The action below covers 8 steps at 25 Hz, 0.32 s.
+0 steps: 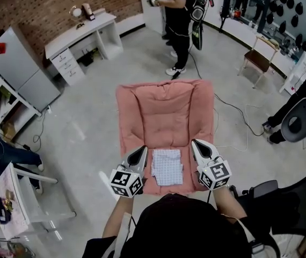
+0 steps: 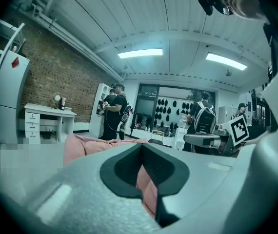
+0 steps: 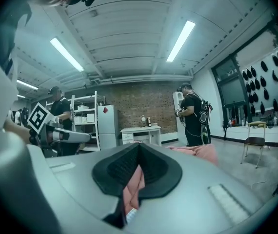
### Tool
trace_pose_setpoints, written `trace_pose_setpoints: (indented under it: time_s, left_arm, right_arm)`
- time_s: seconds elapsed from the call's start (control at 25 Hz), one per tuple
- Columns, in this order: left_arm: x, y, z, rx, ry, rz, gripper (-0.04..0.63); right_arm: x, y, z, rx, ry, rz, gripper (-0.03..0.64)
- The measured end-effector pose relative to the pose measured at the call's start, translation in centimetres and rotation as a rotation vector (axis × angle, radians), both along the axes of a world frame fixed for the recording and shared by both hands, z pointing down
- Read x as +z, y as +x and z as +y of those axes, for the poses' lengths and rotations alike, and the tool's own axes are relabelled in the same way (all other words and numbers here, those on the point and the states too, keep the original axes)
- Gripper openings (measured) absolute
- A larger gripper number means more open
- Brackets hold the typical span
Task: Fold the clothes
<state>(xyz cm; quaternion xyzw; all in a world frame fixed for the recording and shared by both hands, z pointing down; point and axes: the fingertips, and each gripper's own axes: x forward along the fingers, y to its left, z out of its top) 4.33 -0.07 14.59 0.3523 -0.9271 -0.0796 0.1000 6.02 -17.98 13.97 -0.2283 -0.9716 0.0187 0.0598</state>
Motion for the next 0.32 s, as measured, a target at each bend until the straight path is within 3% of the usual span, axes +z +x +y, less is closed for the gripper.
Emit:
trace_pose_setpoints:
  time_s: [0.32]
  left_arm:
    - [0.14, -0.14, -0.76, 0.019, -0.011, 0.000, 0.006]
  right_arm:
    - [-0.01, 0.16, -0.85, 0.013, 0.010, 0.000, 0.005]
